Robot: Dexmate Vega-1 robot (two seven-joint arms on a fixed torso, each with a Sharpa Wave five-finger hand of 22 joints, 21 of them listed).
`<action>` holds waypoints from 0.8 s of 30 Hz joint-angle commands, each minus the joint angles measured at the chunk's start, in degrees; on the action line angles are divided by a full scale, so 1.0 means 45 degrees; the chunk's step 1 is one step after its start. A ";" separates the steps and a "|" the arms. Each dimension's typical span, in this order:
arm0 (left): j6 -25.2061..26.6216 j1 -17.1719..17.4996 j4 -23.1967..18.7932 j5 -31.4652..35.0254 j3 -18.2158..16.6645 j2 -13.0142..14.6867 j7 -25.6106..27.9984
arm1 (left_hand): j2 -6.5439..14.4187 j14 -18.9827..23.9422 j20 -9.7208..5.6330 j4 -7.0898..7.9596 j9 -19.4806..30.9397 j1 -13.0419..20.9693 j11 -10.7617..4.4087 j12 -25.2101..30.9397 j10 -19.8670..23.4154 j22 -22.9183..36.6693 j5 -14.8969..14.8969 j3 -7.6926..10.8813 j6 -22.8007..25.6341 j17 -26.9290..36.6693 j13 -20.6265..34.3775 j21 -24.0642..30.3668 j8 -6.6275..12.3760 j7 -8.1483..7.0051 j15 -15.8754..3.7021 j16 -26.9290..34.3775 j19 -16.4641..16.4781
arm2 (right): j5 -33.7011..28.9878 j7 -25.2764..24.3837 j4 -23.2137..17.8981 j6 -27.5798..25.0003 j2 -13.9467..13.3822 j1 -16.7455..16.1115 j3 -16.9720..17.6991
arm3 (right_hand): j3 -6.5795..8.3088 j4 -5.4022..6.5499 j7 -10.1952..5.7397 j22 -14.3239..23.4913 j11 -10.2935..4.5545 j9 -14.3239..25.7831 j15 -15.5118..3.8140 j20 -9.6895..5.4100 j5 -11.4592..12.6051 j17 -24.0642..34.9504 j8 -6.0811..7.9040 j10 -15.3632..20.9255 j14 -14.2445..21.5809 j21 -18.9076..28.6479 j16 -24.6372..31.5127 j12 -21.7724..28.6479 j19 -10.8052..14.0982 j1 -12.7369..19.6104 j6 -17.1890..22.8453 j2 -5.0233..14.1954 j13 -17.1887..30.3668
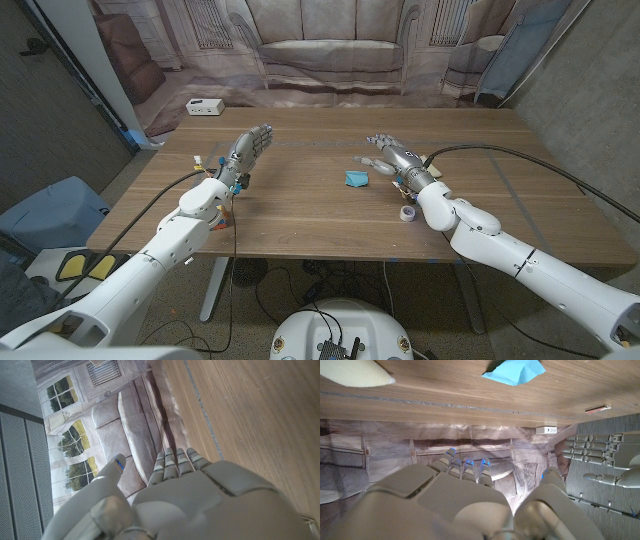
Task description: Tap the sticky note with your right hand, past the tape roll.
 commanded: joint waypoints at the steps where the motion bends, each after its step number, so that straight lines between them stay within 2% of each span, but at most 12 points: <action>1: -0.0012 -0.0049 0.0072 0.0061 0.0041 0.0050 -0.0108 | -0.0753 0.0046 -0.0027 0.0007 0.0059 -0.0592 -0.0146 -0.0031 0.0033 0.0029 -0.0507 -0.0594 0.0041 0.0068 0.0041 -0.0005 0.0009 -0.0129 -0.0054 0.0035 0.0004 | 0.1816 -0.1164 0.0461 0.2188 0.0220 -0.0681 0.1152 | 0.0024 -0.0081 0.0022 0.0010 0.0039 0.0028 -0.0051 -0.0012 0.0025 0.0003 0.0050 0.0282 0.0221 0.0095 0.0080 0.0088 0.0299 0.0134 0.0280 -0.0093 0.0038; 3: -0.0021 -0.0046 0.0075 0.0086 0.0044 0.0065 -0.0104 | -0.0962 0.0027 -0.0080 -0.0006 0.0059 -0.0737 -0.0141 -0.0030 0.0031 0.0027 -0.0662 -0.0738 0.0039 0.0071 0.0042 -0.0011 0.0008 -0.0162 -0.0088 0.0032 -0.0006 | 0.2175 -0.1179 0.0468 0.2428 0.0257 -0.0778 0.1335 | 0.0024 -0.0095 0.0025 0.0008 0.0050 0.0027 -0.0055 -0.0175 0.0025 -0.0006 0.0027 0.0409 0.0342 0.0116 0.0084 0.0091 0.0490 0.0157 0.0361 -0.0106 0.0035; 10: -0.0151 0.0012 0.0060 0.0089 0.0033 0.0086 -0.0192 | -0.1267 0.0029 -0.0027 -0.0055 0.0059 -0.0915 -0.0160 -0.0033 0.0017 0.0022 -0.0849 -0.0936 0.0015 0.0069 0.0043 -0.0019 0.0004 -0.0200 -0.0091 0.0036 -0.0016 | 0.3680 -0.1159 0.0673 0.3638 0.0473 -0.1130 0.1989 | 0.0013 -0.0121 0.0095 0.0004 0.0059 0.0025 0.0007 -0.0166 0.0023 -0.0020 0.0006 0.0814 0.0676 0.0205 0.0108 0.0136 0.1052 0.0194 0.0644 -0.0153 0.0031; 12: -0.0214 0.0044 0.0045 0.0096 0.0026 0.0074 -0.0189 | -0.1303 0.0025 0.0037 -0.0064 0.0059 -0.0939 -0.0172 -0.0035 0.0010 0.0022 -0.0873 -0.0960 0.0009 0.0068 0.0043 -0.0021 0.0002 -0.0200 -0.0095 0.0035 -0.0021 | 0.3934 -0.1303 0.0745 0.3908 0.0593 -0.1233 0.2140 | 0.0007 -0.0134 0.0077 0.0002 0.0059 0.0023 -0.0052 -0.0142 0.0024 -0.0028 0.0021 0.1186 0.1050 0.0254 0.0167 0.0187 0.1455 0.0219 0.0947 -0.0178 0.0029; 18: -0.0326 0.0077 0.0026 0.0149 0.0023 0.0063 -0.0175 | -0.1382 0.0033 -0.0032 -0.0089 0.0060 -0.0994 -0.0157 -0.0024 0.0035 0.0021 -0.0927 -0.1014 0.0015 0.0065 0.0043 -0.0006 0.0008 -0.0190 -0.0093 0.0037 0.0021 | 0.4852 -0.1302 0.1037 0.4705 0.0896 -0.1399 0.2508 | 0.0009 -0.0149 0.0206 0.0000 0.0059 0.0053 -0.0052 -0.0095 0.0029 -0.0043 0.0215 0.1542 0.1350 0.0218 0.0126 0.0159 0.1851 0.0273 0.1871 -0.0198 0.0029; 24: -0.0435 0.0067 0.0048 0.0172 0.0075 0.0033 -0.0300 | -0.1480 0.0029 -0.0107 -0.0118 0.0061 -0.1055 -0.0153 -0.0013 0.0064 0.0020 -0.0970 -0.1080 0.0023 0.0062 0.0042 -0.0001 0.0014 -0.0174 -0.0097 0.0035 0.0044 | 0.5840 -0.0824 0.1504 0.5493 0.1100 -0.1366 0.2728 | 0.0013 -0.0158 0.0194 -0.0001 0.0132 0.0079 0.0000 -0.0110 0.0033 -0.0045 0.0028 0.1619 0.1467 0.0246 0.0087 0.0101 0.2186 0.0307 0.1599 -0.0206 0.0031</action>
